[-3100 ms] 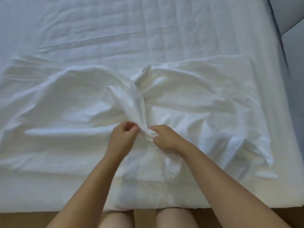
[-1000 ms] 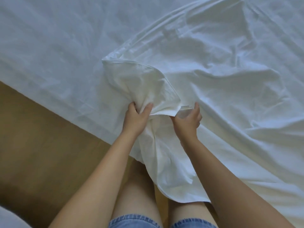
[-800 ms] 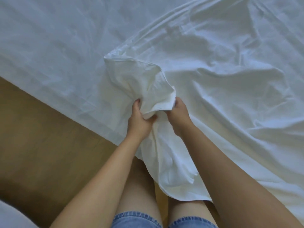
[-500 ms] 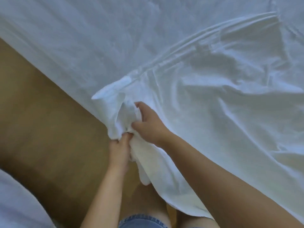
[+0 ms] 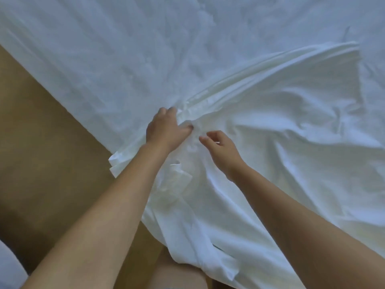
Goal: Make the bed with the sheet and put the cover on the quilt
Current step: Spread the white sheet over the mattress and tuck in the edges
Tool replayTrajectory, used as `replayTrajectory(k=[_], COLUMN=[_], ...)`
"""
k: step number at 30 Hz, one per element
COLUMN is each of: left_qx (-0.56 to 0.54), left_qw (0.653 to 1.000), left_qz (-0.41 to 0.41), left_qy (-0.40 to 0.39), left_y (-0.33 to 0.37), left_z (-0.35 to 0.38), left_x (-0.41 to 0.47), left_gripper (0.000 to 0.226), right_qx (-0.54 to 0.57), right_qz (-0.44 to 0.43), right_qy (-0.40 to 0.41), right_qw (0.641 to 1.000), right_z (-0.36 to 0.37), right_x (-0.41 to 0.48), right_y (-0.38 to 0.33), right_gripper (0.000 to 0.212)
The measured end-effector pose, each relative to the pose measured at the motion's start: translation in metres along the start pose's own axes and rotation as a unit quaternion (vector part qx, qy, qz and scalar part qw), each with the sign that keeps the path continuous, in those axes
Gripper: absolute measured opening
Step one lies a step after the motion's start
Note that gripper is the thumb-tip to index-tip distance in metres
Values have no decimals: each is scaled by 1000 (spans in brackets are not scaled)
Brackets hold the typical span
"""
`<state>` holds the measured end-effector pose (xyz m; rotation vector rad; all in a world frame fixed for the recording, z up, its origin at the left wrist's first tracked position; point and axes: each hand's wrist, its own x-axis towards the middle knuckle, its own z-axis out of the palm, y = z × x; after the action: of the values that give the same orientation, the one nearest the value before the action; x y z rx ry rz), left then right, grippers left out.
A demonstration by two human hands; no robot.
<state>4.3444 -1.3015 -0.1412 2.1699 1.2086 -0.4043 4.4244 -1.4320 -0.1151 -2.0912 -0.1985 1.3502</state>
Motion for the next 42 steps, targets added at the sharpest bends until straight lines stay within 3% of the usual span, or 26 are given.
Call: replayTrajectory(k=[3, 7, 9, 12, 14, 17, 19, 21, 23, 25, 27, 29, 30, 32, 33, 35, 37, 42], left_qx=[119, 194, 208, 167, 133, 112, 82, 78, 77, 109, 117, 84, 71, 105, 109, 87, 46, -213], left_qw=[990, 962, 956, 985, 989, 977, 958, 945, 964, 986, 984, 987, 989, 974, 959, 933, 928, 935], left_qz=[70, 159, 162, 40, 44, 167, 258, 317, 246, 120, 49, 30, 52, 165, 228, 299, 292, 115], left_qy=[-26, 110, 125, -28, -54, -74, -92, 1, 68, -39, -124, -131, -117, -112, -130, -182, -225, -258], left_y=[32, 46, 51, 65, 71, 88, 93, 88, 83, 82, 86, 92, 96, 109, 117, 126, 127, 144], left_z=[9, 32, 42, 44, 42, 35, 35, 42, 43, 36, 32, 26, 23, 20, 20, 21, 20, 18], left_x=[13, 6, 5, 7, 10, -5, -21, -23, -12, 3, 14, 18, 15, -3, -17, -42, -45, -24], left_gripper=[64, 54, 51, 42, 27, 18, 20, 29, 58, 104, 128, 120, 99, 49, 38, 38, 36, 54], right_qx=[82, 169, 176, 186, 205, 244, 272, 313, 333, 333, 328, 341, 355, 379, 374, 346, 327, 398], right_qz=[42, 97, 105, 124, 134, 157, 171, 193, 203, 200, 194, 181, 168, 134, 121, 114, 137, 171], right_qy=[30, 37, 40, 31, 26, 50, 124, 171, 176, 181, 188, 185, 172, 128, 115, 141, 204, 249], right_qw=[995, 980, 978, 974, 969, 956, 939, 914, 904, 903, 905, 904, 904, 907, 912, 920, 913, 866], right_z=[-17, -28, -31, -37, -40, -47, -59, -73, -83, -85, -83, -82, -83, -85, -87, -93, -103, -123], right_x=[16, 31, 36, 40, 40, 40, 41, 40, 36, 32, 29, 28, 27, 28, 29, 29, 27, -2], right_y=[-11, -22, -27, -31, -31, -30, -27, -19, -14, -10, -7, -3, -4, -7, -8, -8, -3, 28], right_gripper=[53, 64, 64, 53, 49, 57, 41, 30, 27, 22, 19, 13, 9, 24, 37, 51, 41, 39])
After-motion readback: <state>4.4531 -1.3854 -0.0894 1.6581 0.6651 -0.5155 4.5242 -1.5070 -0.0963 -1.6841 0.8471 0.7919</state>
